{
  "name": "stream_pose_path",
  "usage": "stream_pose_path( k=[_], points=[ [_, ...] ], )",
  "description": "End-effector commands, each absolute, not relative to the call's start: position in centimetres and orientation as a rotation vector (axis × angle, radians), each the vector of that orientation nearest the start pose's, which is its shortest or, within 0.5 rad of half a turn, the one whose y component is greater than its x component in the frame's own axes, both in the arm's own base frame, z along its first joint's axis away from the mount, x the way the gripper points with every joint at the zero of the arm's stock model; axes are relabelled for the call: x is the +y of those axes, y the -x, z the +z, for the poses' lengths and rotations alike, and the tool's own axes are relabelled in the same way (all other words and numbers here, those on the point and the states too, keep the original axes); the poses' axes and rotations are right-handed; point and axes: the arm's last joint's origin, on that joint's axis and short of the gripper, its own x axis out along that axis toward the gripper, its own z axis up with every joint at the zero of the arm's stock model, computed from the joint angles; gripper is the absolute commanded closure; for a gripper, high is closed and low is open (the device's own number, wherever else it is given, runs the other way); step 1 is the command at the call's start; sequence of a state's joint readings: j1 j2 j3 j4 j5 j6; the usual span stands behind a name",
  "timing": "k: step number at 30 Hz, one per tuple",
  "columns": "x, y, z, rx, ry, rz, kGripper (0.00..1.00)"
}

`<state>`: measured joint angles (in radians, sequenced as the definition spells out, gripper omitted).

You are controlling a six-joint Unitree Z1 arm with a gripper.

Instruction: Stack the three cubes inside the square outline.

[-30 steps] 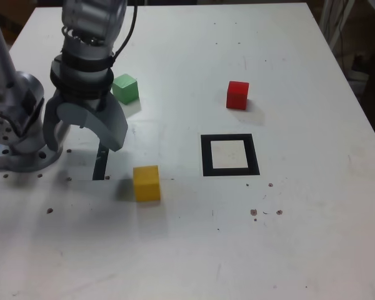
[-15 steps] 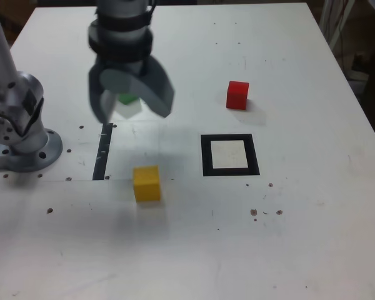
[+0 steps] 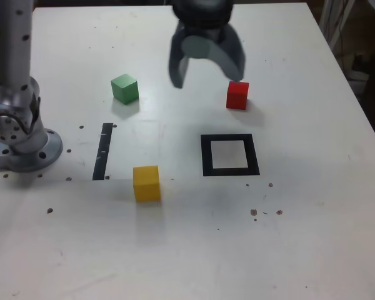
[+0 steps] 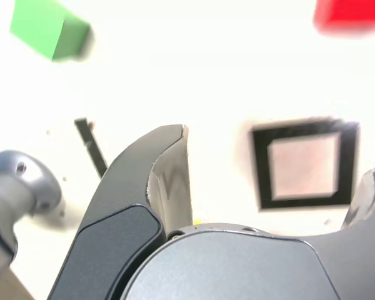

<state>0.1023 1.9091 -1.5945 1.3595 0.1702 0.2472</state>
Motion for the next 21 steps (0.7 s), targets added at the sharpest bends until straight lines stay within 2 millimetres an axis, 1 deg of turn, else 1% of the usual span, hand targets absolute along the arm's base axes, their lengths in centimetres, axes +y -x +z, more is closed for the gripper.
stream_pose_path(
  k=[1,4,8,10,16,21],
  points=[
    [5.1,-33.8,30.6,1.678,-0.252,0.003,0.03],
    [6.6,-35.1,29.9,1.694,-0.251,-0.005,0.03],
    [8.8,-36.7,28.1,1.738,-0.231,-0.019,0.03],
    [9.6,-37.3,27.2,1.756,-0.224,-0.024,0.03],
    [10.3,-38.5,25.0,1.775,-0.222,-0.044,0.05],
    [10.6,-39.4,23.2,1.788,-0.225,-0.055,0.09]
  ],
)
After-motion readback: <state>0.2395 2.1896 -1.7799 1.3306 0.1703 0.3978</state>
